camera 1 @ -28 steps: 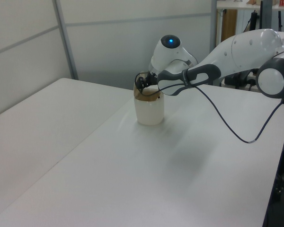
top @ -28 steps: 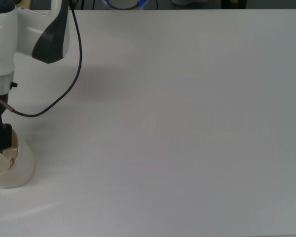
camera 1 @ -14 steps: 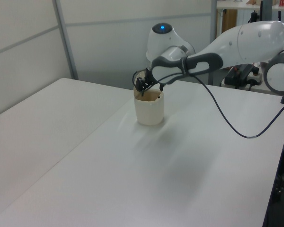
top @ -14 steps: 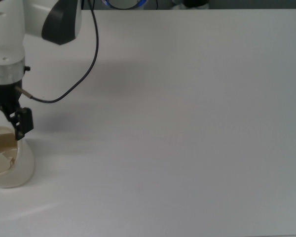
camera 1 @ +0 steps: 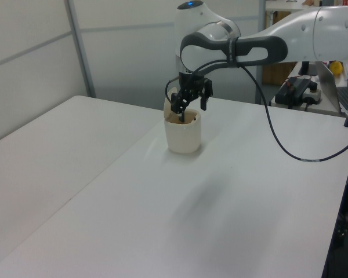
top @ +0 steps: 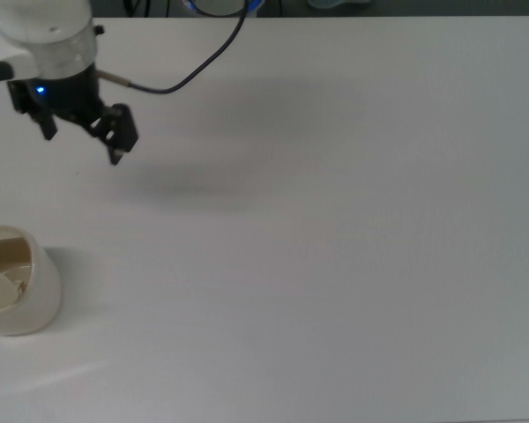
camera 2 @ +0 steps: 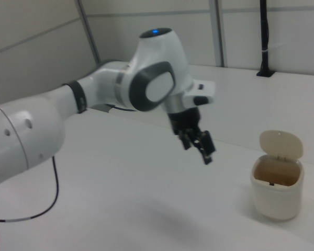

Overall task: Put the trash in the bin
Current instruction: 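Raise the open gripper up out of the bin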

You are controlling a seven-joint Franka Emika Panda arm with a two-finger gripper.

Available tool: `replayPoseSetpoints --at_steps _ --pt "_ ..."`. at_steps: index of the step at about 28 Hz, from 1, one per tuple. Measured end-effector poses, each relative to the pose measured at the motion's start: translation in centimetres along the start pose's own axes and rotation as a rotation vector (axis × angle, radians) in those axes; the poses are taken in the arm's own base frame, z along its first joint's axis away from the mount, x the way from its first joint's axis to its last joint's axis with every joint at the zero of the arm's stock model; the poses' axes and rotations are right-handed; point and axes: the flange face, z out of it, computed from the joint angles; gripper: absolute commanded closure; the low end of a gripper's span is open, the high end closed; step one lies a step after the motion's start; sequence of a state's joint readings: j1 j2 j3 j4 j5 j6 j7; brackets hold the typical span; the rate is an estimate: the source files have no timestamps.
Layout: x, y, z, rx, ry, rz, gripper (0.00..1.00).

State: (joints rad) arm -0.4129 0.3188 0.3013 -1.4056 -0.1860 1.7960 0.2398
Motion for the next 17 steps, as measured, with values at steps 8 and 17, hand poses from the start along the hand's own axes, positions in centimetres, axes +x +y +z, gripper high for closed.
replayPoseSetpoints --at_steps 8,17 --pt "-3.6 -4.6 -1.5 -0.004 -0.141 -0.203 0.0" --pt "-4.8 -6.6 -1.8 0.023 -0.173 -0.328 0.0"
